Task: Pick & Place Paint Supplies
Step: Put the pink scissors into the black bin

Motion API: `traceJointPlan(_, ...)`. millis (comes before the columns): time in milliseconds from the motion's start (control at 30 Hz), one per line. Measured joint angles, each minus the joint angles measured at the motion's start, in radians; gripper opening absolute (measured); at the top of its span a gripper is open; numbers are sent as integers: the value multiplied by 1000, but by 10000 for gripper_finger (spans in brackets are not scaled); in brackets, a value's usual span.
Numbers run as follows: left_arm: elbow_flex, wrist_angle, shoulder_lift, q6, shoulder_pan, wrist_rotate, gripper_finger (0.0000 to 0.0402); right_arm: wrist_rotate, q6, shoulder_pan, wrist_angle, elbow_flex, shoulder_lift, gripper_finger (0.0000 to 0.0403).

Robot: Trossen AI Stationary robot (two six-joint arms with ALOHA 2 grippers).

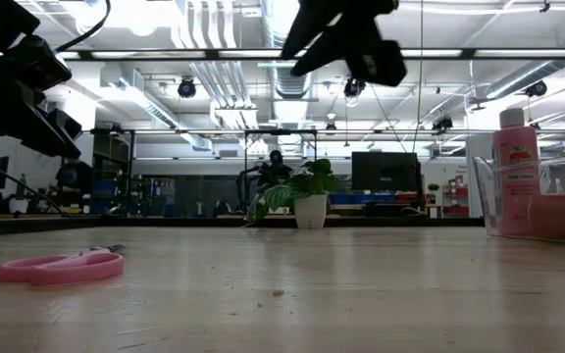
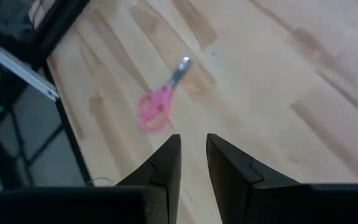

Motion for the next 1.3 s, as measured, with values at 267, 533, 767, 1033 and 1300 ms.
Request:
traceJointPlan(267, 0, 0, 0, 0, 0, 0, 149, -29, 132, -3, -84, 220, 208, 75)
traceJointPlan(533, 0, 0, 0, 0, 0, 0, 149, -18, 184, 33, -290, 577, 463, 75)
traceJointPlan(767, 0, 0, 0, 0, 0, 0, 149, 53, 193, 77, -413, 870, 693, 75)
traceJointPlan(1033, 0, 0, 0, 0, 0, 0, 149, 49, 267, 91, -414, 924, 799, 75)
traceJointPlan(1300, 0, 0, 0, 0, 0, 0, 149, 50, 282, 92, -414, 884, 797, 75)
